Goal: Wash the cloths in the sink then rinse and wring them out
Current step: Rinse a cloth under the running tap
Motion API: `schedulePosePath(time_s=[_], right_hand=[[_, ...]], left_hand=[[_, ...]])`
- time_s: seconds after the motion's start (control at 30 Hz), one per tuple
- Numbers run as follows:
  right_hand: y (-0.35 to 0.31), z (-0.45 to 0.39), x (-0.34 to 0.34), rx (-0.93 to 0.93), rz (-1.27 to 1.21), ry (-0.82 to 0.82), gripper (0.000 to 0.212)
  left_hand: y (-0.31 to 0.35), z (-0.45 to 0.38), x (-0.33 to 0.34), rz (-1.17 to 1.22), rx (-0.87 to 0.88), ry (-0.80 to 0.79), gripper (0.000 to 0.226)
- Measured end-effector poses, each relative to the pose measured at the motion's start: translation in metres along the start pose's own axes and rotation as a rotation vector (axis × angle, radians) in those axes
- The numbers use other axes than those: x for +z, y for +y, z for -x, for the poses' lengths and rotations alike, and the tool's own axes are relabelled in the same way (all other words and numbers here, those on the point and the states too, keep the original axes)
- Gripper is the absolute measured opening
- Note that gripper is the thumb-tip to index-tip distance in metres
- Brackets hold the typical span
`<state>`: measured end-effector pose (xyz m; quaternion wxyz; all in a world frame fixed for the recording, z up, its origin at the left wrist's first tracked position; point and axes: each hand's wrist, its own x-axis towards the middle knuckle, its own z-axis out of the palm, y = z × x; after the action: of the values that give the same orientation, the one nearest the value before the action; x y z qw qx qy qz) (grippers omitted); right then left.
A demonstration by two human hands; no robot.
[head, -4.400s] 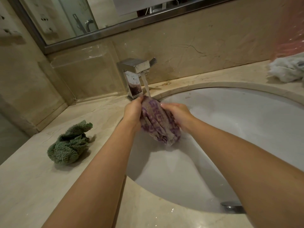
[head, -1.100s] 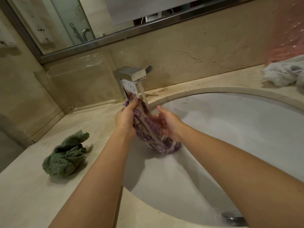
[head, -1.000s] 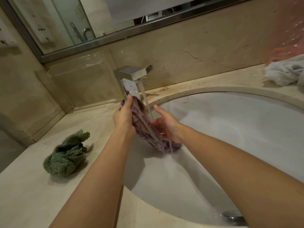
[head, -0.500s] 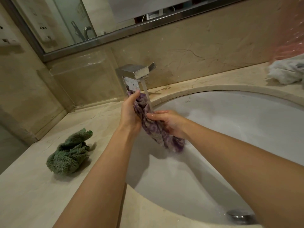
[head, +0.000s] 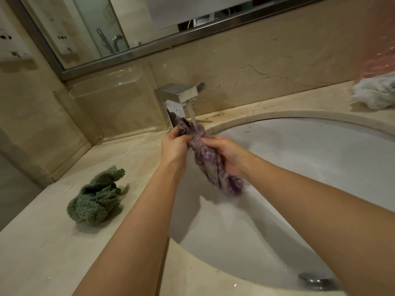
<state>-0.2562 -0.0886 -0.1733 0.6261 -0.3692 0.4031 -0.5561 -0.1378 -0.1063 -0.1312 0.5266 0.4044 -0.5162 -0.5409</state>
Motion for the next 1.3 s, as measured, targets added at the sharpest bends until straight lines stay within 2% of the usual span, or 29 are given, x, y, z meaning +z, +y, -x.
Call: schedulePosePath(time_s=[0.07, 0.13, 0.17, 0.27, 0.33, 0.43, 0.57, 0.63, 0.77, 0.87, 0.97, 1.07, 1.23, 1.3], right_hand=[[-0.002, -0.001, -0.001, -0.023, -0.056, 0.034, 0.038], [-0.003, -0.001, -0.003, -0.03, -0.081, 0.063, 0.041], [-0.003, -0.002, -0.002, -0.034, -0.097, 0.078, 0.041], [-0.005, -0.002, 0.001, -0.05, -0.179, 0.1, 0.037], [-0.006, -0.001, 0.002, -0.051, -0.213, 0.088, 0.037], [-0.006, -0.001, -0.001, -0.04, -0.209, 0.067, 0.038], [-0.006, -0.002, -0.002, -0.037, -0.216, 0.093, 0.039], [-0.007, -0.002, -0.003, -0.034, -0.218, 0.109, 0.039], [-0.011, 0.002, -0.004, 0.01, -0.173, 0.038, 0.029], [-0.01, 0.002, 0.002, 0.007, -0.08, 0.061, 0.034], [-0.01, 0.001, 0.007, -0.01, -0.088, 0.094, 0.031], [-0.011, 0.002, 0.008, -0.036, -0.118, 0.109, 0.028], [-0.008, -0.002, 0.0, -0.117, 0.002, 0.259, 0.046], [-0.005, -0.005, -0.005, -0.126, 0.019, 0.302, 0.047]], left_hand=[[-0.003, 0.0, -0.002, -0.062, -0.034, 0.072, 0.019], [-0.006, 0.001, -0.002, -0.109, -0.157, 0.115, 0.027], [-0.006, 0.003, -0.001, -0.164, -0.239, 0.071, 0.035], [-0.001, 0.012, 0.006, -0.247, -0.497, -0.237, 0.076], [0.0, 0.014, 0.009, -0.279, -0.589, -0.379, 0.096], [0.001, 0.014, 0.007, -0.4, -0.591, -0.422, 0.101], [0.003, 0.016, 0.004, -0.43, -0.622, -0.468, 0.1], [0.001, 0.017, 0.007, -0.437, -0.61, -0.464, 0.098], [-0.006, 0.015, 0.014, -0.43, -0.467, -0.325, 0.088], [-0.005, 0.011, 0.013, -0.334, -0.286, -0.231, 0.064], [-0.005, 0.007, 0.01, -0.305, -0.216, -0.144, 0.049], [-0.007, 0.001, 0.006, -0.308, -0.193, -0.07, 0.05], [-0.009, -0.007, 0.006, -0.273, -0.165, 0.061, 0.067], [-0.008, -0.006, 0.007, -0.245, -0.11, 0.044, 0.067]])
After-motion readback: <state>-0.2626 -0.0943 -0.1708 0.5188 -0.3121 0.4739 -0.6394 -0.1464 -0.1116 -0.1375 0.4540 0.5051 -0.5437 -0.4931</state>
